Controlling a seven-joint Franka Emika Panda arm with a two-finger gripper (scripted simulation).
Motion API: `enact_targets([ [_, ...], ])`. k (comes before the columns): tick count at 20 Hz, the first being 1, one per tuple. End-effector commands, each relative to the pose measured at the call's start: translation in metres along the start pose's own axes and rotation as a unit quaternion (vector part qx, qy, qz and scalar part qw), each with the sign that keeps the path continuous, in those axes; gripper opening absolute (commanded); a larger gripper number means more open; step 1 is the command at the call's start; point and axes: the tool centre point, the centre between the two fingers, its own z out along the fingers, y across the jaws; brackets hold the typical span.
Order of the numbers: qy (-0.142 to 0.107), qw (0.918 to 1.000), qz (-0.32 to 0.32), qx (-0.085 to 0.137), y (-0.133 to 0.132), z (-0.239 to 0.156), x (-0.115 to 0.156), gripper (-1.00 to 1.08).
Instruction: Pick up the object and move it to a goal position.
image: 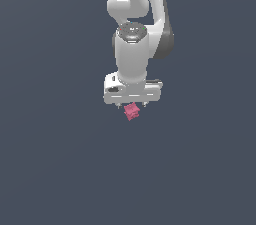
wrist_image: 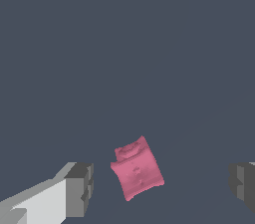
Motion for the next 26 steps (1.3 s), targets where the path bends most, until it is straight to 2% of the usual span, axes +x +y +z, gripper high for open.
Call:
enact_targets([
  [1,0.0,1.0,-0.002,0.004,-0.002,0.0,0.0,1.0],
  [9,-0.001,0.9999,-0.014,0.002,-0.002,0.006,-0.003,1.0],
  [16,-0.004,0.998,-0.062,-0.002,-0.002,0.028,-0.017,1.0],
  [26,-0.01,0.9848,-0.173,-0.007,-0.004,0.074,-0.051,1.0],
])
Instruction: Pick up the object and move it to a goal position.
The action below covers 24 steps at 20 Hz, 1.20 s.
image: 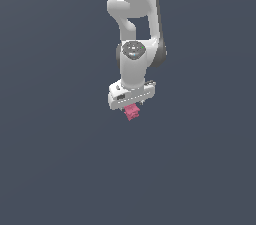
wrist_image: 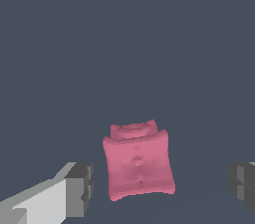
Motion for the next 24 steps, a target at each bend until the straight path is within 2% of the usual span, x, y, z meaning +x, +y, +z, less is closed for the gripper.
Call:
enact_targets([
  [1,-0.001,0.9997,-0.024,-0.001,-0.003,0.009,-0.007,1.0],
  [8,-0.002,0.9981,-0.061,-0.001,-0.009,0.023,-0.018,1.0],
  [16,-0.003,0.998,-0.063,-0.001,-0.009,0.029,-0.019,1.0],
  [24,-0.003,0.9979,-0.064,-0.001,-0.01,0.064,-0.02,1.0],
])
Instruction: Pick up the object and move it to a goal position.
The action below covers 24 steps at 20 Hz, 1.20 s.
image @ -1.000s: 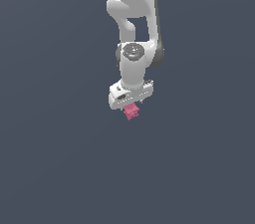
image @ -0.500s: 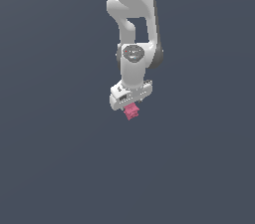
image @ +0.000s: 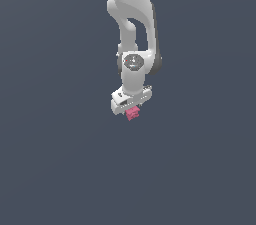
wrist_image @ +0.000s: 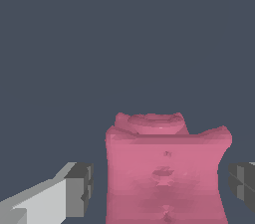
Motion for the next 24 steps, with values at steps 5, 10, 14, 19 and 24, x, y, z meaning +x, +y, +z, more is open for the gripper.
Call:
enact_targets([
  [5,0.0,1.0,-0.001,0.0,0.0,0.017,0.0,1.0],
  [10,0.0,1.0,-0.001,0.0,0.0,0.017,0.0,-1.0],
  [14,0.0,1.0,-0.001,0.0,0.0,0.017,0.0,-1.0],
  [19,0.0,1.0,0.0,-0.001,0.002,0.015,0.0,-1.0],
  [24,0.0,1.0,0.0,-0.001,0.013,0.002,-0.004,-1.0],
])
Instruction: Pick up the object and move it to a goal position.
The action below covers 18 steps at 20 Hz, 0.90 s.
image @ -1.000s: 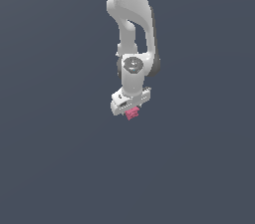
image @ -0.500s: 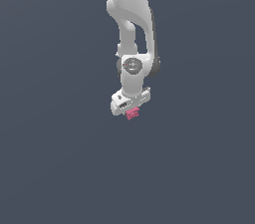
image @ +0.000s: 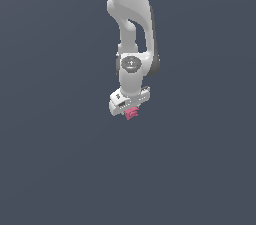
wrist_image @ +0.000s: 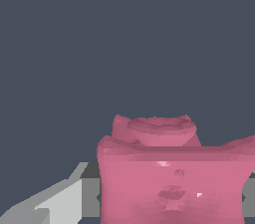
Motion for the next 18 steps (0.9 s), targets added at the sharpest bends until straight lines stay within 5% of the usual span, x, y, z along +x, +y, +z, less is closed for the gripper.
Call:
enact_targets([
  [1,0.0,1.0,0.0,0.0,0.008,-0.01,-0.002,-1.0],
  [18,0.001,1.0,0.0,0.001,0.117,-0.148,-0.036,-1.0],
])
